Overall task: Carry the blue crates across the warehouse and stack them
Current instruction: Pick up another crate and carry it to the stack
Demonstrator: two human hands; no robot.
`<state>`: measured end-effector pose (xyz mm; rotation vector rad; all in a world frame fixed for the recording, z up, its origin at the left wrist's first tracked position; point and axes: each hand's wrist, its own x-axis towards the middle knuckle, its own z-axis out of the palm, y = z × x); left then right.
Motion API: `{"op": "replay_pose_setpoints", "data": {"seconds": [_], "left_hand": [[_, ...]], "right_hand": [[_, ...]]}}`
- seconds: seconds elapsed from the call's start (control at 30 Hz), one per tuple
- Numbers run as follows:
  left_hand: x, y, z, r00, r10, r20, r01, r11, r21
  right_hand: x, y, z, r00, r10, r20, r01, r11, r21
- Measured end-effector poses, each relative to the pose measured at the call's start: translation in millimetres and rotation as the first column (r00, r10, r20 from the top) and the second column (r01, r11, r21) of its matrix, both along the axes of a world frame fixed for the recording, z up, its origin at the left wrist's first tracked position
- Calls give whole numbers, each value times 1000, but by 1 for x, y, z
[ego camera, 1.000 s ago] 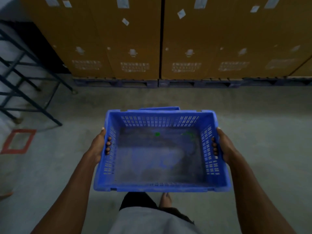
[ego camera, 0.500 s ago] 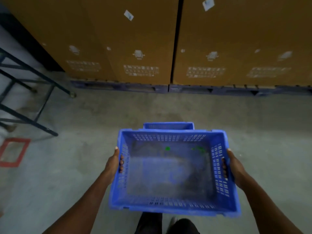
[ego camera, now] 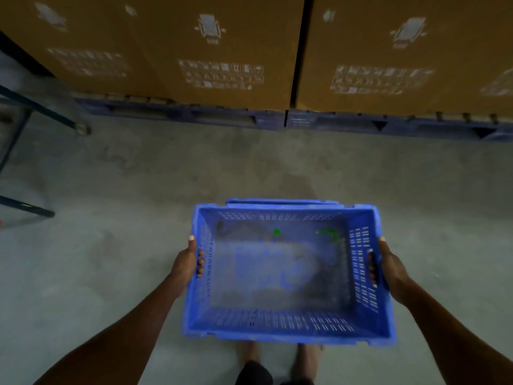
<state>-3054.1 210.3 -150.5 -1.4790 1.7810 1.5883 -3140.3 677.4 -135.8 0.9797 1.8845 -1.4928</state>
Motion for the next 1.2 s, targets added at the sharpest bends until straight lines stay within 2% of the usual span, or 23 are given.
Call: {"op": "replay_pose_setpoints", "data": {"seconds": [0.2, 0.43, 0.77, 1.2], "left_hand": [[-43, -1, -69, 1000, -8, 1, 8, 997, -72], [-75, -1, -112, 1000, 13, -19, -14, 999, -44], [-100, -3, -145, 997, 53, -49, -55, 998, -44], [-99, -7, -152, 996, 51, -79, -52, 998, -17]], "right_hand": [[-43, -6, -76, 997, -27, 68, 29, 999, -23], [-74, -7, -116, 993, -37, 116, 48, 995, -93], [-95, -13, -139, 990, -99, 100, 112, 983, -144], [-95, -18, -141, 988, -150, 43, 151, 988, -27]]}}
